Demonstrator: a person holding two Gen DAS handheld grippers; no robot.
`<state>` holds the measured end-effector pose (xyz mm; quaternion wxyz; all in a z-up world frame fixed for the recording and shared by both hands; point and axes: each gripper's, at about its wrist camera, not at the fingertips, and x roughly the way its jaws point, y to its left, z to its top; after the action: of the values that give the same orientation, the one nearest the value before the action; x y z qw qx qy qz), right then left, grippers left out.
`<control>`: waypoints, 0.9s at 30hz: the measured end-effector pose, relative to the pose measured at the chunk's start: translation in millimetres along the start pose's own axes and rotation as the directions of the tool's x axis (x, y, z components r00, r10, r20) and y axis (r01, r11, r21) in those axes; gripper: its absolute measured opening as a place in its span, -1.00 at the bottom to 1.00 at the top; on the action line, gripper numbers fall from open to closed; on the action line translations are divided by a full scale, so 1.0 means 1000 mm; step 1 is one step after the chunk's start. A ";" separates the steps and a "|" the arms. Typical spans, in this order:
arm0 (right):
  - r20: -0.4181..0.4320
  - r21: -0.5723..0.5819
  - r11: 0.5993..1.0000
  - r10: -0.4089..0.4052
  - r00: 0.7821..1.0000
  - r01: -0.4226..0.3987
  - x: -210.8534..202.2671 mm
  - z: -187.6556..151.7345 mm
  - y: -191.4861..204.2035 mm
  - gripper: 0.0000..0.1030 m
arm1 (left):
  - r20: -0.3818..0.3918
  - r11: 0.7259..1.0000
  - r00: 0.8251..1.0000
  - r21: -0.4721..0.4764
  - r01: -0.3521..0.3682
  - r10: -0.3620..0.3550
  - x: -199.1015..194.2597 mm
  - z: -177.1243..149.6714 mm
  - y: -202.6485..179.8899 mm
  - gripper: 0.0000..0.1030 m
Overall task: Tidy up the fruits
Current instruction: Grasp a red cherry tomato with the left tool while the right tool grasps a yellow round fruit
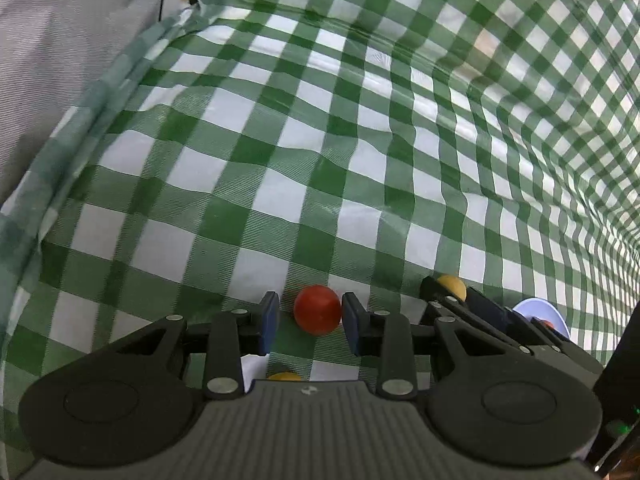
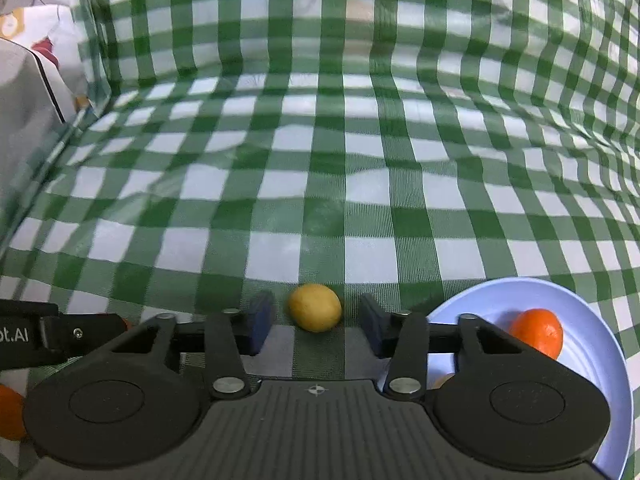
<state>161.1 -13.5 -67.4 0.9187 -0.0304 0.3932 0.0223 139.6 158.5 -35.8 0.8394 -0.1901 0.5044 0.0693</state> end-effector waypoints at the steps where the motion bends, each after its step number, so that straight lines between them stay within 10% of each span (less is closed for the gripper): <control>1: 0.003 -0.004 1.000 0.002 1.000 -0.002 0.000 -0.001 0.000 -0.43 | -0.001 1.000 1.000 0.004 0.000 0.000 0.001 0.000 -0.001 -0.30; 11: 0.046 -0.013 0.995 0.103 0.994 -0.102 -0.027 -0.007 0.005 -0.43 | 0.092 0.995 0.992 0.029 -0.091 0.088 -0.015 0.000 0.005 -0.45; 18: -0.026 -0.048 0.988 0.144 0.989 -0.146 -0.018 -0.018 0.020 -0.43 | 0.021 0.992 0.993 0.047 -0.114 0.113 0.000 -0.002 0.010 -0.43; 27: 0.098 -0.049 0.984 0.177 0.979 -0.173 -0.062 -0.020 0.007 -0.43 | 0.093 0.993 0.990 0.052 -0.109 0.104 -0.025 -0.010 0.008 -0.44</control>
<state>103.5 -8.9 -36.9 0.9312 -0.0128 0.3466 0.1124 116.6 163.7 -20.1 0.8616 -0.1355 0.4771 0.1080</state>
